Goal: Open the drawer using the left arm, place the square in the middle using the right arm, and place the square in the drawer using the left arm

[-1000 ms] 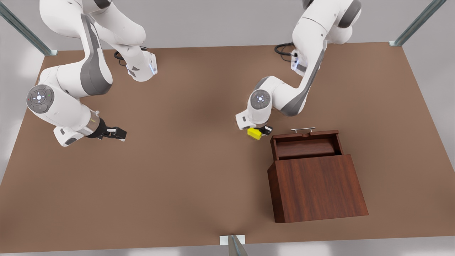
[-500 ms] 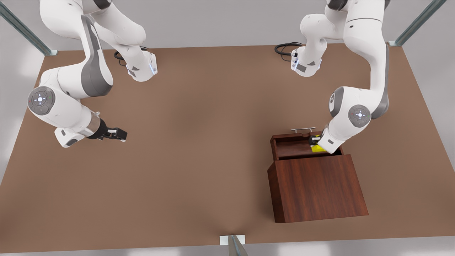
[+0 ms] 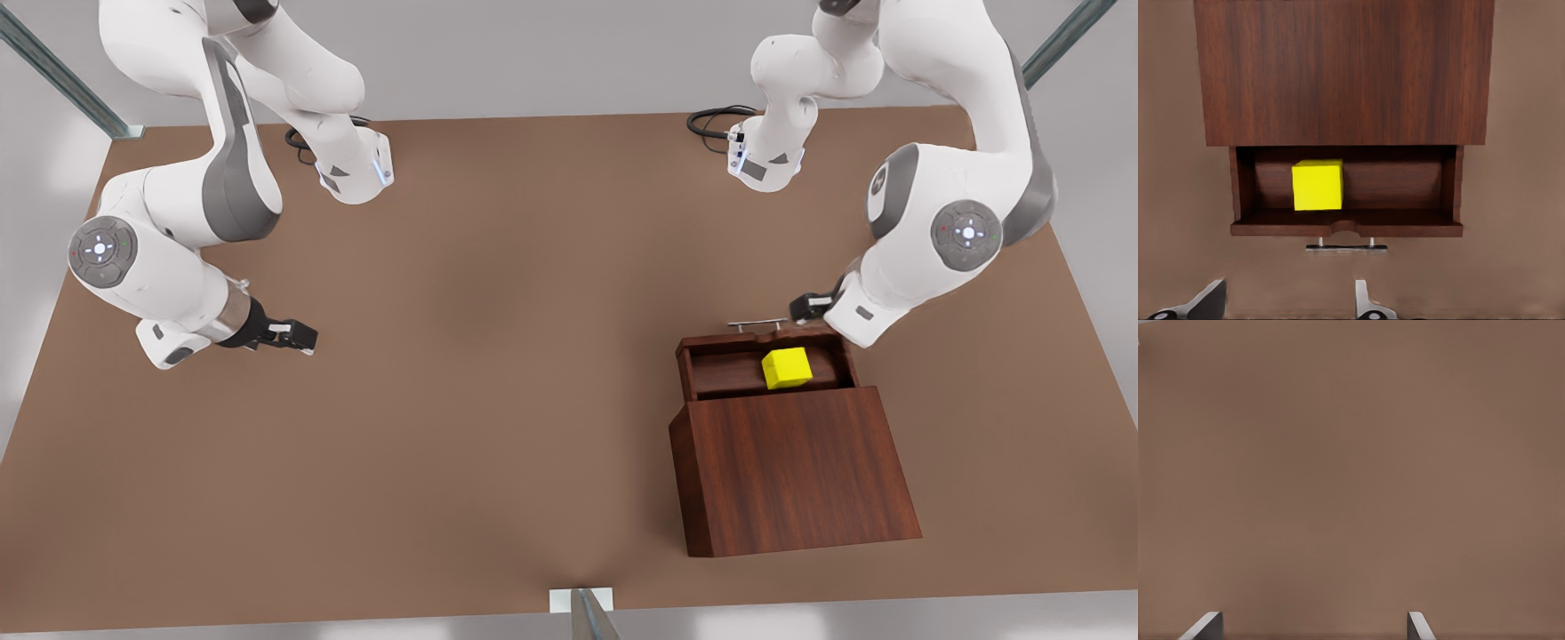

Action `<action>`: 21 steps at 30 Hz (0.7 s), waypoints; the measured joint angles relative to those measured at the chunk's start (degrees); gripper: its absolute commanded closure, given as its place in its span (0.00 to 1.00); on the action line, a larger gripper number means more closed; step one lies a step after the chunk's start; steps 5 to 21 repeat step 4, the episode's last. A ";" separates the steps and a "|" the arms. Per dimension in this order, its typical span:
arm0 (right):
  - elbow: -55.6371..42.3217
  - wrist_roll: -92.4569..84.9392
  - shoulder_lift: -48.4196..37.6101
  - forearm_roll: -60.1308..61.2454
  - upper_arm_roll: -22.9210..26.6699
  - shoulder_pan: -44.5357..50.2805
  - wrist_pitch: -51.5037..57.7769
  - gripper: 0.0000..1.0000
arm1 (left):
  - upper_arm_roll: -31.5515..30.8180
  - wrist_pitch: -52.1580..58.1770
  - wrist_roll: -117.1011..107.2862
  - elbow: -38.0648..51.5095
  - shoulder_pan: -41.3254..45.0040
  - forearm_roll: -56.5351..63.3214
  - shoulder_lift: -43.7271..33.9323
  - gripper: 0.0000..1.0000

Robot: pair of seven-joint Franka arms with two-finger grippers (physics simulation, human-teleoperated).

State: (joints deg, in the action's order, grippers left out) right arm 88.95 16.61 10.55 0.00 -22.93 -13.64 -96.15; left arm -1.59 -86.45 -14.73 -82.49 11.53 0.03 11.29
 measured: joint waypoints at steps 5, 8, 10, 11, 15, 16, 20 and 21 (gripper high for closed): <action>0.00 0.00 0.00 0.00 0.00 0.01 -0.09 0.00 | 0.50 4.94 -0.65 2.77 2.57 1.27 0.32 0.00; 0.00 0.00 0.00 0.00 0.00 0.01 -0.09 0.00 | 0.50 4.94 -0.65 2.77 2.57 1.27 0.32 0.00; 0.00 0.00 0.00 0.00 0.00 0.01 -0.09 0.00 | 0.50 4.94 -0.65 2.77 2.57 1.27 0.32 0.00; 0.00 0.00 0.00 0.00 0.00 0.01 -0.09 0.00 | 0.50 4.94 -0.65 2.77 2.57 1.27 0.32 0.00; 0.00 0.00 0.00 0.00 0.00 0.01 -0.09 0.00 | 0.50 4.94 -0.65 2.77 2.57 1.27 0.32 0.00; 0.00 0.00 0.00 0.00 0.00 0.01 -0.09 0.00 | 0.50 4.94 -0.65 2.77 2.57 1.27 0.32 0.00; 0.00 0.00 0.00 0.00 0.00 0.01 -0.09 0.00 | 0.50 4.94 -0.65 2.77 2.57 1.27 0.32 0.00; 0.00 0.00 0.00 0.00 0.00 0.01 -0.09 0.00 | 0.50 4.94 -0.65 2.77 2.57 1.27 0.32 0.00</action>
